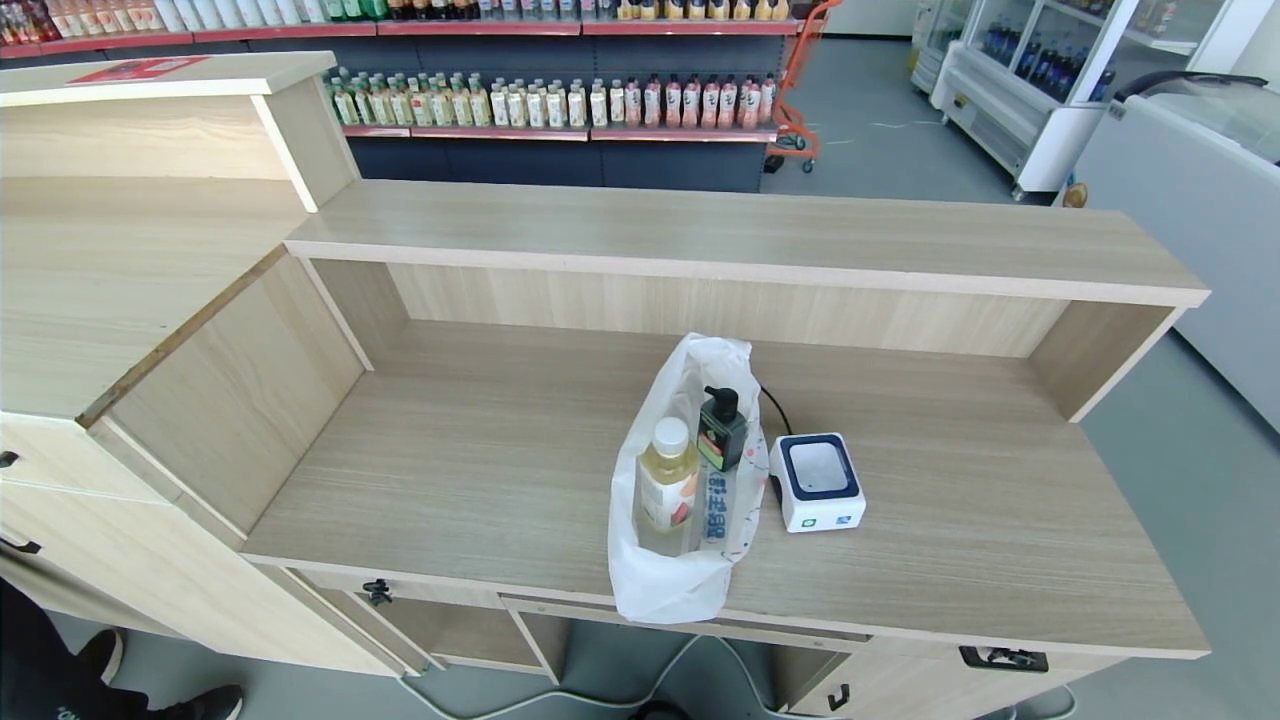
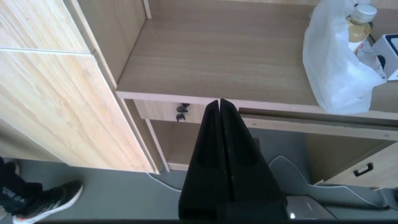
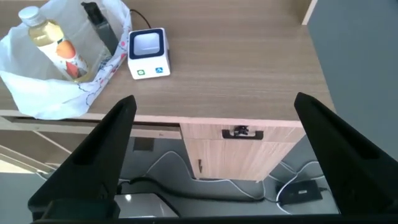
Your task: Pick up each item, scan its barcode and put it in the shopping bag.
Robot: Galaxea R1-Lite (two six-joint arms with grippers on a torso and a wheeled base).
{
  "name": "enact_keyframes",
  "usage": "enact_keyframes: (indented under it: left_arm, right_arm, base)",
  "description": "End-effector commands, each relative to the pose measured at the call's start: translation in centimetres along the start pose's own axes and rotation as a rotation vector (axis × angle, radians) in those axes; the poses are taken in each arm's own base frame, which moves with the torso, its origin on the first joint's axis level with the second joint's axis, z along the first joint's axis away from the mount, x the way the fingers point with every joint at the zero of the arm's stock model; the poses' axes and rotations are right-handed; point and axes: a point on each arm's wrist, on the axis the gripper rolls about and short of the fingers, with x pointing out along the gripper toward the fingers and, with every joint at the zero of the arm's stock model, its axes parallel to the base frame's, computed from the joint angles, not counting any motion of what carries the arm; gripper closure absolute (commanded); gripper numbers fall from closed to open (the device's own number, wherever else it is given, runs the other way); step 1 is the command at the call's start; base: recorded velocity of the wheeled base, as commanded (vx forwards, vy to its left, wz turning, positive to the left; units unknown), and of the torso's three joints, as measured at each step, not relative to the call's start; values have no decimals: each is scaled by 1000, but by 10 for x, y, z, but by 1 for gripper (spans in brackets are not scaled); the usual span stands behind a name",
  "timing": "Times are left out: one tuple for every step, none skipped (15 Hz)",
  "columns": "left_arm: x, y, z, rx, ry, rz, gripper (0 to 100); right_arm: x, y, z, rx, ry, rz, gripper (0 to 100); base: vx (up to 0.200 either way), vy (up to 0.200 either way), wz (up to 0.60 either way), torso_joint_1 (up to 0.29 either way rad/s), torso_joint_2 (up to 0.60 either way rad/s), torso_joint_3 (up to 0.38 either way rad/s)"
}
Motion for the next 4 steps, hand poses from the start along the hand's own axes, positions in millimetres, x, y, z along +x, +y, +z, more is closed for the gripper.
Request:
enact_keyframes:
  left_arm:
    - [0, 0, 0, 0, 0, 0, 100]
    - [0, 0, 0, 0, -1, 0, 100]
    - [0, 0, 0, 0, 0, 0, 100]
    - [0, 0, 0, 0, 2, 0, 100]
  right_arm:
    - [0, 0, 0, -1, 0, 0, 0]
    - [0, 0, 0, -1, 0, 0, 0]
    - [0, 0, 0, -3, 2, 0, 0]
    - [0, 0, 0, -4, 0, 0, 0]
  base:
    - [0, 0, 0, 0, 0, 0]
    - [0, 0, 0, 0, 0, 0]
    - [0, 0, 0, 0, 0, 0]
    - [0, 0, 0, 0, 0, 0]
